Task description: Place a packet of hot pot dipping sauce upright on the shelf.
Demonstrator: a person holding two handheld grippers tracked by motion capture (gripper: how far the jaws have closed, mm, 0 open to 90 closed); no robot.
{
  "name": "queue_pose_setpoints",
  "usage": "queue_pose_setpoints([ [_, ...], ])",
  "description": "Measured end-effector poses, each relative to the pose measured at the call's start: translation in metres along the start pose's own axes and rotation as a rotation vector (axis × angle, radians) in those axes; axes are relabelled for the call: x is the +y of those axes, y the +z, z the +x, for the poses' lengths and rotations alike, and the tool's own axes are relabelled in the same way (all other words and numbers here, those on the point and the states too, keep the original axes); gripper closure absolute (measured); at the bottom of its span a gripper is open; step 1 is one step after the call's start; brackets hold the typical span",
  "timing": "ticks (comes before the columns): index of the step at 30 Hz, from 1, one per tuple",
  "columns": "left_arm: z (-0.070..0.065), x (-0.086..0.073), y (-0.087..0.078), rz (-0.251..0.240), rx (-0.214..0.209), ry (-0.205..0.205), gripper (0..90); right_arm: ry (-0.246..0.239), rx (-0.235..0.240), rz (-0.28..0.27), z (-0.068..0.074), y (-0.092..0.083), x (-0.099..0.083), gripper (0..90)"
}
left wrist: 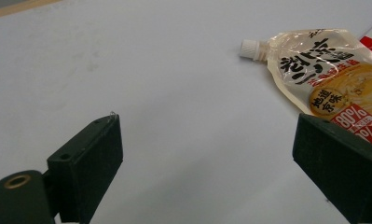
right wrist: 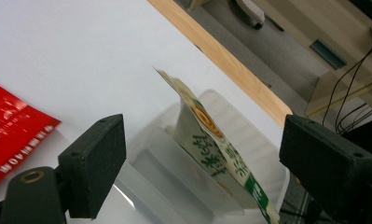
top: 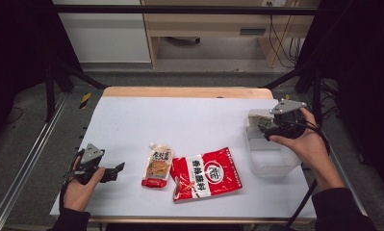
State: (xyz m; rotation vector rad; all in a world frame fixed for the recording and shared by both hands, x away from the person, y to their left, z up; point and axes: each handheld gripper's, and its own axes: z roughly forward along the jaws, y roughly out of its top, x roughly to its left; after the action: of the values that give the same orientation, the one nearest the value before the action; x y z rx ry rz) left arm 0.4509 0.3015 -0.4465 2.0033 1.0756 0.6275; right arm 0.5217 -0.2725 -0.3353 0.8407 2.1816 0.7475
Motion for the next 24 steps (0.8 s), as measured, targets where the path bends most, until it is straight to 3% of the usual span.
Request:
queue_pose_setpoints([
  [6,-0.001,0.001,0.000,-0.001,-0.004,0.004,8.2,-0.032,0.009,-0.050,0.023,-0.011,0.021,13.9],
  [13,-0.004,0.002,-0.001,0.000,-0.012,0.023,8.1,-0.085,0.042,-0.111,0.063,-0.016,0.055,14.4],
  [17,-0.007,0.003,-0.001,-0.002,-0.016,0.031,7.8,-0.101,0.087,-0.128,0.090,-0.010,0.072,15.4],
  [24,-0.012,0.004,-0.002,-0.014,-0.031,0.039,7.9,-0.108,0.155,-0.109,0.127,0.014,0.090,16.5],
])
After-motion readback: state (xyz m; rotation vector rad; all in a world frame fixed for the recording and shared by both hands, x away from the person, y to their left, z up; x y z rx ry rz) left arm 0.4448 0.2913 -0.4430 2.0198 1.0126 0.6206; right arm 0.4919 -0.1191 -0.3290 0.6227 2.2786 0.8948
